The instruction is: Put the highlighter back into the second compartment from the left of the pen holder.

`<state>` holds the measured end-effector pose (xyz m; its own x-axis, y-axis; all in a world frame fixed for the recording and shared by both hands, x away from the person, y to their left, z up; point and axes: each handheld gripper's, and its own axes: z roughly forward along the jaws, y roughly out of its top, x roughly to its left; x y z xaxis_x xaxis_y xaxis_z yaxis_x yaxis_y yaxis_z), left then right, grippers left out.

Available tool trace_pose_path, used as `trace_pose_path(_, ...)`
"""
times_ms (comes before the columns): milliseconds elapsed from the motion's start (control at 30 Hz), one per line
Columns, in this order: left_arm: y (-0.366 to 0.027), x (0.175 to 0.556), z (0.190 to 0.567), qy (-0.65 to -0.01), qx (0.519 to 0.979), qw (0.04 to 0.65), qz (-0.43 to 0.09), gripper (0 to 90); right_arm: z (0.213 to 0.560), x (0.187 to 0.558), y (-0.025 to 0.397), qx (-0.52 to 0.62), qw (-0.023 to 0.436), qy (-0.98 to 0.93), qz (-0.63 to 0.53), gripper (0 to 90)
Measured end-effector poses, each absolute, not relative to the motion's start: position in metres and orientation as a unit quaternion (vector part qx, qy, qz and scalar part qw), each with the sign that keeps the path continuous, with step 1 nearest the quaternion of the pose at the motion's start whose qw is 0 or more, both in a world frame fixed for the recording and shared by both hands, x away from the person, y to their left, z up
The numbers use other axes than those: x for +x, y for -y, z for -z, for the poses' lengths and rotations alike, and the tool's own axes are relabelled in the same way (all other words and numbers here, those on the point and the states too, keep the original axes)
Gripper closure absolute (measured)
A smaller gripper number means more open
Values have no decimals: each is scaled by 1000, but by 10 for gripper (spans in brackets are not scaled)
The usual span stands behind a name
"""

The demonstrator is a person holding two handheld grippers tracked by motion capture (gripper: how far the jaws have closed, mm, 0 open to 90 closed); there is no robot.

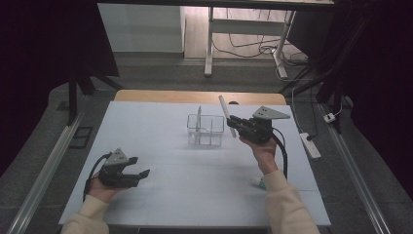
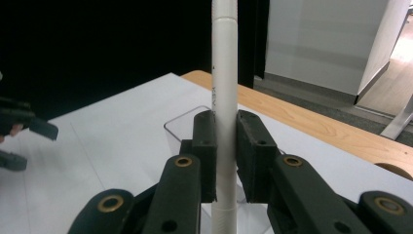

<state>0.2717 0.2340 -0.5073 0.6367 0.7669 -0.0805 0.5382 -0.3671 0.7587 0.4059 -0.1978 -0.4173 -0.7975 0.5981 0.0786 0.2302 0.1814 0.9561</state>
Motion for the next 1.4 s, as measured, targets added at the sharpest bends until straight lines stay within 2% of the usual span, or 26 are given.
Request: trace_pose_path(1400, -235, 272, 508, -404, 813, 393, -145, 298, 411, 428, 166, 287, 155, -727, -604, 781)
